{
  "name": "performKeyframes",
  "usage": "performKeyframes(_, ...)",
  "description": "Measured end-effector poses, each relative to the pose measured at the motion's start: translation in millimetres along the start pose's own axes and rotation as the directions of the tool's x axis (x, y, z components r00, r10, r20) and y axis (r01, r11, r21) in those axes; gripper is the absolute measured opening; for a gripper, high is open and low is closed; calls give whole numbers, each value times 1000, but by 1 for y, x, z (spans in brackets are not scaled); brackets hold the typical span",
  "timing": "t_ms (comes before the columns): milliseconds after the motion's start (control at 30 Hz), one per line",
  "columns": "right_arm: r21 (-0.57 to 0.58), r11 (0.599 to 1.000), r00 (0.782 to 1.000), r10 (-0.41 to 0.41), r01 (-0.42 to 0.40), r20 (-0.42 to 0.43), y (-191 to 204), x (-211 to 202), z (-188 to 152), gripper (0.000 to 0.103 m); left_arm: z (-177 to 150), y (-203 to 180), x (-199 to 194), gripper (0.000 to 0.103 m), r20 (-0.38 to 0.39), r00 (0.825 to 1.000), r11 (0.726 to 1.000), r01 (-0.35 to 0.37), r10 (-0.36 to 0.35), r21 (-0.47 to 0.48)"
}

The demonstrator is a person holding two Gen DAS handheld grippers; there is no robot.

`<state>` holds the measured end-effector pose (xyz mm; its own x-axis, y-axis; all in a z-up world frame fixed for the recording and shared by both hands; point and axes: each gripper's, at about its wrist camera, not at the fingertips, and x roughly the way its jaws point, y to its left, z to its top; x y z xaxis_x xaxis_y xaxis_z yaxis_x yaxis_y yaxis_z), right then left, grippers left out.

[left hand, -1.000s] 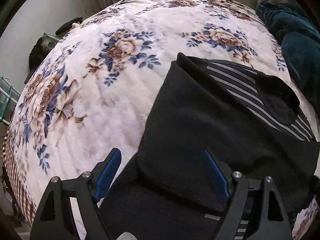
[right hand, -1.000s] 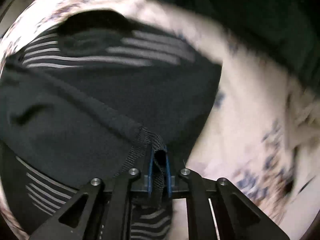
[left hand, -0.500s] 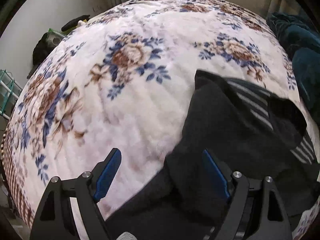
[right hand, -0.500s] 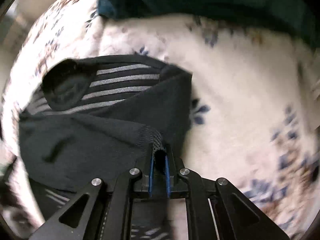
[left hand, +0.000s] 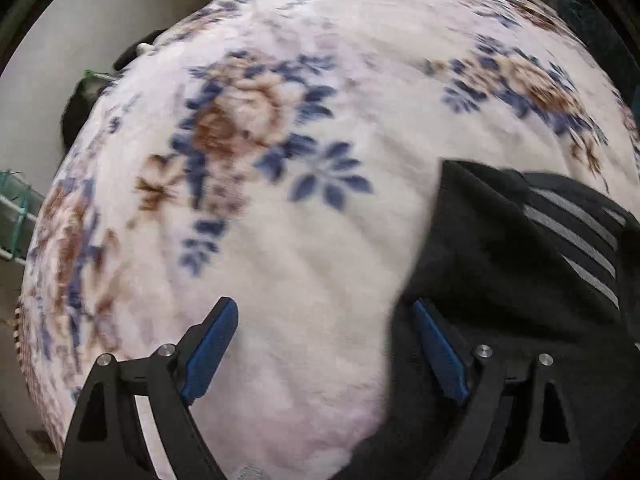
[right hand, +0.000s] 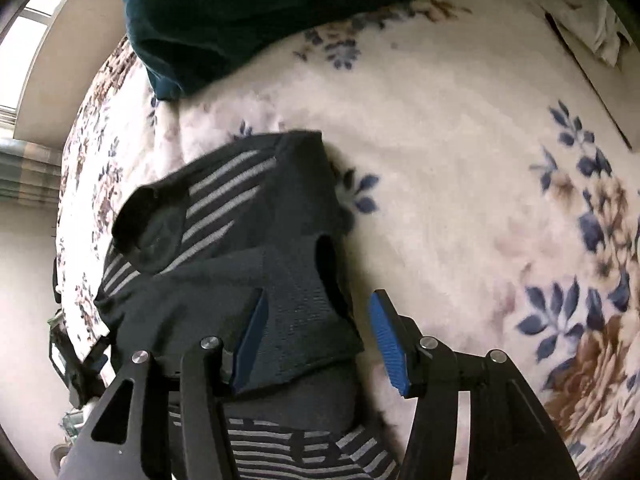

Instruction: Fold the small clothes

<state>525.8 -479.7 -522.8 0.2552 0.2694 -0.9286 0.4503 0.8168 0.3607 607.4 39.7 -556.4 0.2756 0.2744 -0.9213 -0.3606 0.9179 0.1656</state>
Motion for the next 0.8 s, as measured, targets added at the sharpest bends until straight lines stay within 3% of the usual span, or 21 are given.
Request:
performKeyframes(167,-13,1000,999,-21,21,-47,6,25,-7,55,1,-6,-32,89,76,994,997,76,-76,12)
performKeyframes(200,-17,1000,999,-23,23,-48,7,30,-10,48,2,-14,-30,89,74,995,997,64,-67,36)
performKeyframes(233,-29,999,999,-27,26,-35,10,32,-13,18,2,-20,-23,89,61,997,997,45,-48,61)
performKeyframes(300,-63,998,999,18,-20,-33,23,28,-20,14,3,-23,8,90,7,1000,996,-22,21,92)
performKeyframes(367,-66,989,990,127,-132,-64,35,15,-27,13,1,-12,27,103,-15,1000,998,17,-16,67)
performKeyframes(400,-68,986,985,144,-151,-94,40,10,-30,13,2,-3,30,103,-9,999,998,45,-44,34)
performKeyframes(500,-64,997,984,41,-53,-172,33,17,-31,15,8,11,24,103,-7,998,998,58,-58,-4)
performKeyframes(567,-118,988,977,-124,105,-174,27,25,-25,28,11,17,19,103,-5,999,999,53,-53,-11)
performKeyframes(600,-157,962,957,-246,222,-155,28,27,-20,29,11,21,13,103,6,998,998,67,-67,-17)
performKeyframes(633,-173,948,948,-291,268,-130,32,24,-17,29,11,24,8,103,17,997,997,75,-75,-25)
performKeyframes(700,-185,951,964,-261,247,-53,58,11,-13,30,8,29,-8,103,41,992,992,118,-116,-49)
performKeyframes(767,-246,951,981,-195,187,-6,104,10,-12,45,2,30,-18,103,56,987,986,156,-153,-60)
performKeyframes(800,-302,946,991,-130,120,-13,139,18,-13,57,-3,25,-21,103,58,986,986,157,-154,-55)
